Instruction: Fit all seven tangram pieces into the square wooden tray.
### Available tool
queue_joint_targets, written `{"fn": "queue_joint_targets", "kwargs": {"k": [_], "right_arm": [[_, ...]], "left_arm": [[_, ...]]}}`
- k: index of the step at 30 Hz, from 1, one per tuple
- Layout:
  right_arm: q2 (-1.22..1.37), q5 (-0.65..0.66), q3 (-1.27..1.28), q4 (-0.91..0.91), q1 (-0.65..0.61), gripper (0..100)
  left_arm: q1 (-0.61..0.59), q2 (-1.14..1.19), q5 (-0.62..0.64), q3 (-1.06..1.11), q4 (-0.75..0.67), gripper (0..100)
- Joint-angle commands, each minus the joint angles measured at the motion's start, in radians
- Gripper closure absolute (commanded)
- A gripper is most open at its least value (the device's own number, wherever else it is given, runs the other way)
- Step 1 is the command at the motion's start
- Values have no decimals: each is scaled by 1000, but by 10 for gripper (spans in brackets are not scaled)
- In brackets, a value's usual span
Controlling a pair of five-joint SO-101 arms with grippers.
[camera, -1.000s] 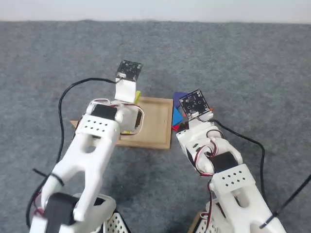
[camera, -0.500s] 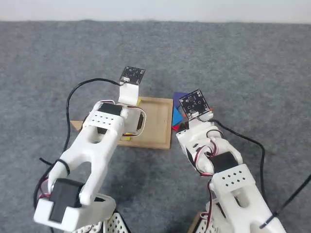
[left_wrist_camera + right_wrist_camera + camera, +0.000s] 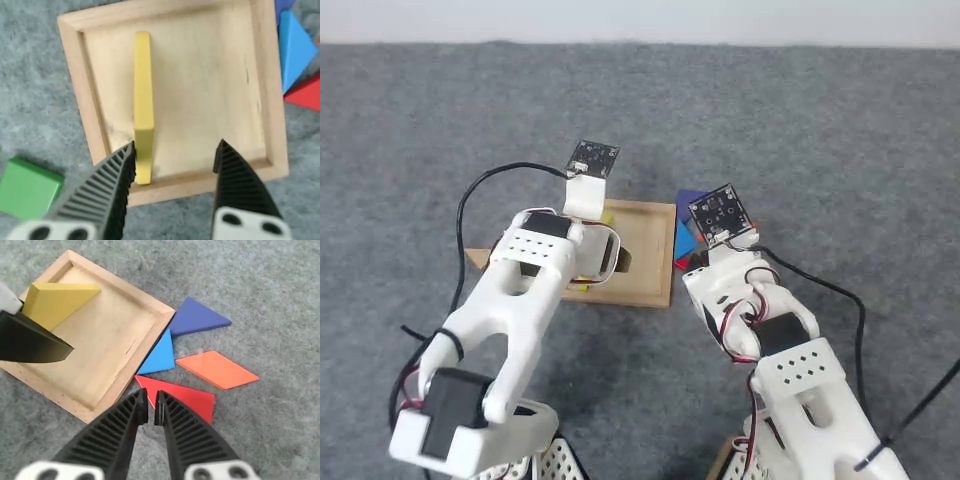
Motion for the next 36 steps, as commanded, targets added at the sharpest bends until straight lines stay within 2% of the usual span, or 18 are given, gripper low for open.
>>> {"fn": "queue_joint_targets", "kwargs": {"k": [1,5,10,14,17,20,26,30,33,36], "right_arm": [[-36,14,-14,-25,16,954],[-36,14,-15,-27,33,954],[-36,8,-18,-47,68,957],[-36,8,-18,-47,70,957],[-36,8,-17,-47,70,957],[-36,8,-17,-45,70,957],[-36,8,-17,-45,70,958],[-36,8,-17,-45,70,967],[-36,8,-18,-47,70,993],[-36,8,-18,-47,70,991]], "left_arm": [[6,-129,12,12,12,754],[46,-285,8,122,-18,752],[147,-439,5,311,-173,751],[153,-502,5,355,-204,751],[110,-531,11,355,-203,752],[12,-571,21,352,-209,754],[-147,-632,172,354,-239,760],[-173,-591,235,357,-295,888],[-164,-505,229,352,-358,987],[-126,-388,213,315,-377,985]]}}
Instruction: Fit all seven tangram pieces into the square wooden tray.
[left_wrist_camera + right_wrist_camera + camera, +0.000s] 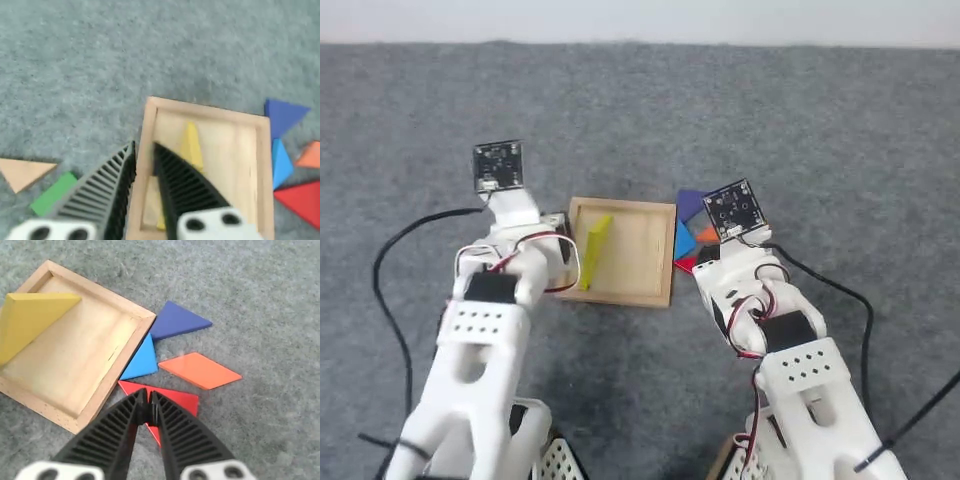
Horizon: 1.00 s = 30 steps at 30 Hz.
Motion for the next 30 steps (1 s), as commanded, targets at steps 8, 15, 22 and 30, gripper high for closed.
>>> {"fn": "queue_joint_targets", "kwargs": {"k": [8,15,22,30], "right_arm": [[-36,9,-18,-21,10,991],[-36,11,-18,-21,8,990],[-36,11,-18,-21,12,990],[-27,9,-18,-19,12,991]], "left_arm": [[137,321,-17,-217,92,987],[161,227,-74,-165,87,987],[161,107,-72,-64,9,986],[253,92,-72,-59,5,929]]}}
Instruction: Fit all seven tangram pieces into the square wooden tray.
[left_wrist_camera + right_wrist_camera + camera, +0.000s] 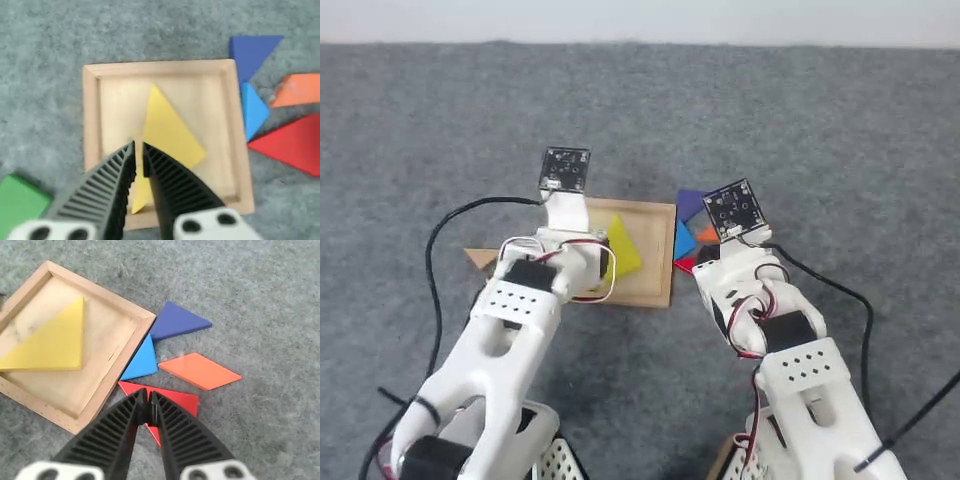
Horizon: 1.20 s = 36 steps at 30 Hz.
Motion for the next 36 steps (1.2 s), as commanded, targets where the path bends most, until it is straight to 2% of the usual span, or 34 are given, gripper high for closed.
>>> {"fn": "queue_joint_targets", "kwargs": {"k": [1,5,8,15,31,36], "right_arm": [[-27,9,-15,-19,10,991],[-27,8,-14,-21,10,991],[-27,8,-14,-21,12,991],[-27,8,-12,-21,12,991],[-25,9,-11,-21,8,991],[-25,11,-11,-21,8,991]], "left_arm": [[75,-31,-8,-15,-25,919],[137,87,-11,-62,-41,926],[178,259,-11,-163,-40,929],[152,568,-3,-472,190,929],[26,586,17,-492,269,930],[-57,586,12,-509,265,930]]}}
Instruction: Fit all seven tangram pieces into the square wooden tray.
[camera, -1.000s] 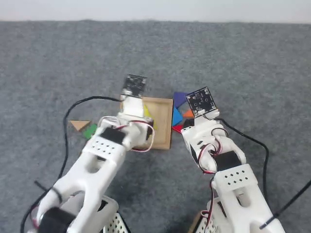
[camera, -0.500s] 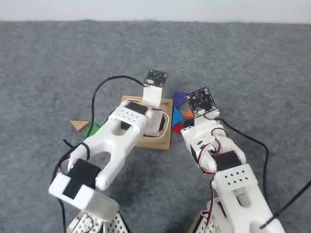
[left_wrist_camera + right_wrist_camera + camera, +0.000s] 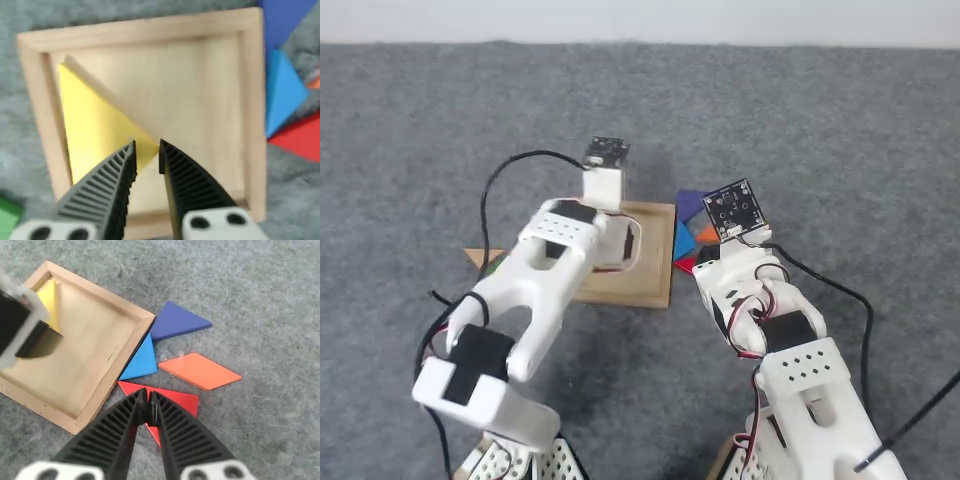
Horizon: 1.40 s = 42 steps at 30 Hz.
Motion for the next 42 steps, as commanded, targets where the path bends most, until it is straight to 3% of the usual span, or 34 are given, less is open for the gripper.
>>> {"fn": "queue_joint_targets", "kwargs": {"k": [1,5,14,23,29,34,42], "right_arm": [[-25,11,-11,-19,8,991],[-25,11,-11,-18,8,991],[-25,12,-11,-16,8,991],[-25,14,-12,-15,5,989],[-25,14,-12,-12,-5,989],[-25,14,-11,-10,-25,989],[-25,15,-2,-10,-27,989]], "left_arm": [[-78,2,-23,-56,23,930],[-133,2,-68,-68,23,930],[-121,-71,-68,-44,25,930],[-178,-517,-69,300,-170,926],[-379,-744,-91,386,-60,840],[-499,-709,-172,414,-31,779],[-624,-508,-167,355,38,712]]}}
